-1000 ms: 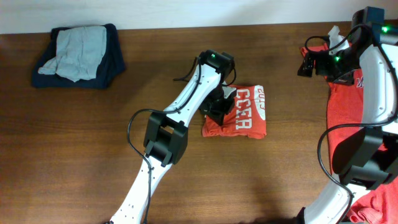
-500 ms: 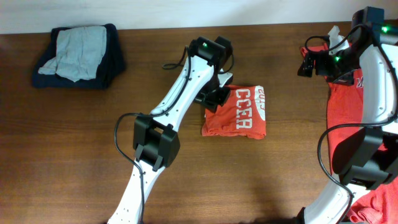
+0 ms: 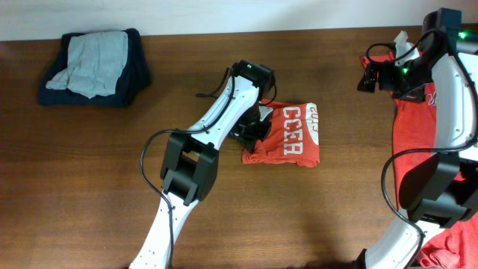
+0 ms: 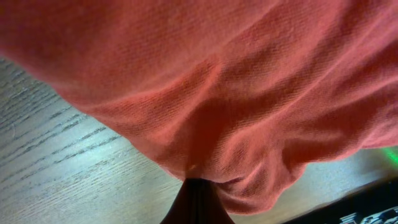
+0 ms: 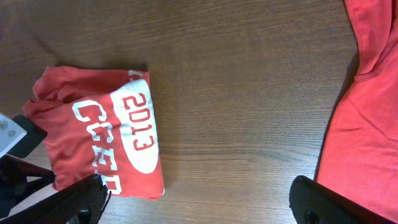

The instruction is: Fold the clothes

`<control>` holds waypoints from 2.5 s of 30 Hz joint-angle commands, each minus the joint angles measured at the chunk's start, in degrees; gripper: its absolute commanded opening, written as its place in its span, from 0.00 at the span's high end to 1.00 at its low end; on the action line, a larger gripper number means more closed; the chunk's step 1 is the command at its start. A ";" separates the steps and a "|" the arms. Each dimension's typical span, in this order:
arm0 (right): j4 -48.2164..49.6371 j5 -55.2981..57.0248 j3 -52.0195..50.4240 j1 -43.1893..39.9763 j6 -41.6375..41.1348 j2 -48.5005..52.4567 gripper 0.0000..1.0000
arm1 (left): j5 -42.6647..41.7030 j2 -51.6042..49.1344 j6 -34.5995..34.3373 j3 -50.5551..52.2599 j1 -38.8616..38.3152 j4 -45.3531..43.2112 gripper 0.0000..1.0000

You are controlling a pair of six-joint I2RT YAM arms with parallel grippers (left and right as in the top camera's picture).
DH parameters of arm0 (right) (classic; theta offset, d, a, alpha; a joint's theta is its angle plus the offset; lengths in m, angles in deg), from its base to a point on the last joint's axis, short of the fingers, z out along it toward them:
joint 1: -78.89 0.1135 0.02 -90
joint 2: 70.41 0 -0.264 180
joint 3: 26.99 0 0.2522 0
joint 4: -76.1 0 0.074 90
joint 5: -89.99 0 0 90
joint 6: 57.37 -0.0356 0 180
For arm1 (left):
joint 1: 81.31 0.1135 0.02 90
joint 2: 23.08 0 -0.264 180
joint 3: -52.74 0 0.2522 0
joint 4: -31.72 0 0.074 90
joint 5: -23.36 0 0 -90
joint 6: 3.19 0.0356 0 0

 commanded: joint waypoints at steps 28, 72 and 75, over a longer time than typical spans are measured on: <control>-0.15 0.28 0.96 -0.11 0.57 -1.20 0.01 | 0.37 4.63 -0.57 5.14 -2.29 -3.74 1.00; -0.15 0.28 0.96 -0.11 0.57 -1.20 0.01 | 18.38 -1.14 -1.42 -4.46 1.64 -26.03 0.99; -0.15 0.28 0.96 -0.11 0.57 -1.20 0.01 | 18.38 -1.01 -1.42 -8.15 1.77 -24.98 0.99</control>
